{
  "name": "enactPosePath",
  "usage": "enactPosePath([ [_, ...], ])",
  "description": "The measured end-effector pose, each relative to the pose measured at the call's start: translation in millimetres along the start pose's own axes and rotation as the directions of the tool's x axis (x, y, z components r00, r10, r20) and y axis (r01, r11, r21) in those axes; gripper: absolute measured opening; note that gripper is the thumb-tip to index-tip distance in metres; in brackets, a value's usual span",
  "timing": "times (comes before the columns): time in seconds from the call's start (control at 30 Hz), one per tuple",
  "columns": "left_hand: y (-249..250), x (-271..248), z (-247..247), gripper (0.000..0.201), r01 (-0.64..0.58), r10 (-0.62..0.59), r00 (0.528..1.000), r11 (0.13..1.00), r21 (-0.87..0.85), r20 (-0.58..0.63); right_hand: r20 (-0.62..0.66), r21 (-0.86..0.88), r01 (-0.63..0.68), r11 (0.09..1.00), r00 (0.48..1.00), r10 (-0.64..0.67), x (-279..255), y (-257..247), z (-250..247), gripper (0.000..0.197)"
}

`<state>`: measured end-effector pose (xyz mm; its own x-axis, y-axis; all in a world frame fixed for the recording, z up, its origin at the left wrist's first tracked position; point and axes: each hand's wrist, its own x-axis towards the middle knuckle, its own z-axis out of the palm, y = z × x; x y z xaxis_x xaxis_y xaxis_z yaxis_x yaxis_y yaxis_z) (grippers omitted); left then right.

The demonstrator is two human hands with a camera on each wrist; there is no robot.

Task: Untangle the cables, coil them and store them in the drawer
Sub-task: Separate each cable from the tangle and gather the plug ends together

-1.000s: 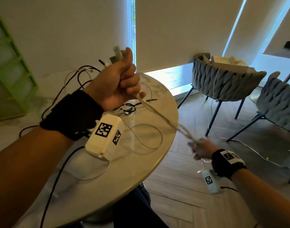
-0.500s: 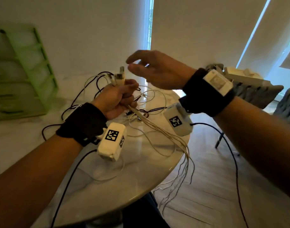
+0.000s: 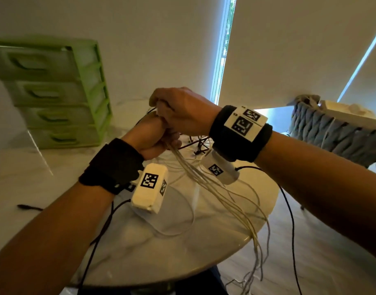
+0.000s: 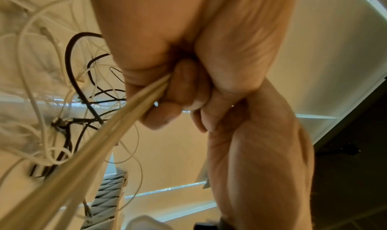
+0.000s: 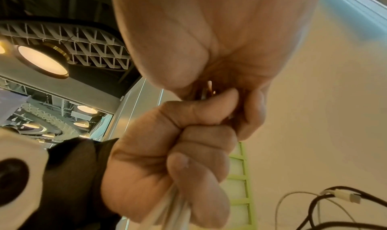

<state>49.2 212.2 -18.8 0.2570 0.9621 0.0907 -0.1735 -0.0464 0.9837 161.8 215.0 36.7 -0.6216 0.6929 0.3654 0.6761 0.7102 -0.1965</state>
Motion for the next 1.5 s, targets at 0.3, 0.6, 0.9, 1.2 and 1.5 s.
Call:
enactPosePath([
  [0.3, 3.2, 1.9, -23.5, 0.041, 0.041, -0.036, 0.997, 0.996, -0.074, 0.066, 0.1, 0.02, -0.01, 1.0, 0.995, 0.008, 10.4, -4.5, -4.9, 0.035],
  [0.6, 2.5, 3.3, -46.7, 0.044, 0.029, -0.028, 1.0, 0.987, -0.161, 0.013, 0.153, 0.074, -0.045, 0.996, 0.988, 0.034, 25.1, -13.2, 4.1, 0.038],
  [0.9, 2.2, 8.4, -81.1, 0.027, -0.008, -0.002, 0.999, 0.977, -0.212, -0.049, 0.641, -0.482, -0.23, 0.846, 0.565, 0.519, -30.2, 51.6, 32.5, 0.045],
  [1.2, -2.9, 8.5, -88.8, 0.024, 0.005, -0.018, 0.998, 0.974, -0.228, -0.052, 0.463, -0.457, -0.34, 0.822, 0.698, 0.546, -13.1, 89.6, 41.8, 0.06],
  [1.5, -6.3, 8.0, -91.1, 0.024, -0.01, -0.017, 0.993, 0.973, -0.23, -0.117, 0.495, -0.45, -0.286, 0.846, 0.708, 0.503, 27.7, 85.3, 72.2, 0.039],
])
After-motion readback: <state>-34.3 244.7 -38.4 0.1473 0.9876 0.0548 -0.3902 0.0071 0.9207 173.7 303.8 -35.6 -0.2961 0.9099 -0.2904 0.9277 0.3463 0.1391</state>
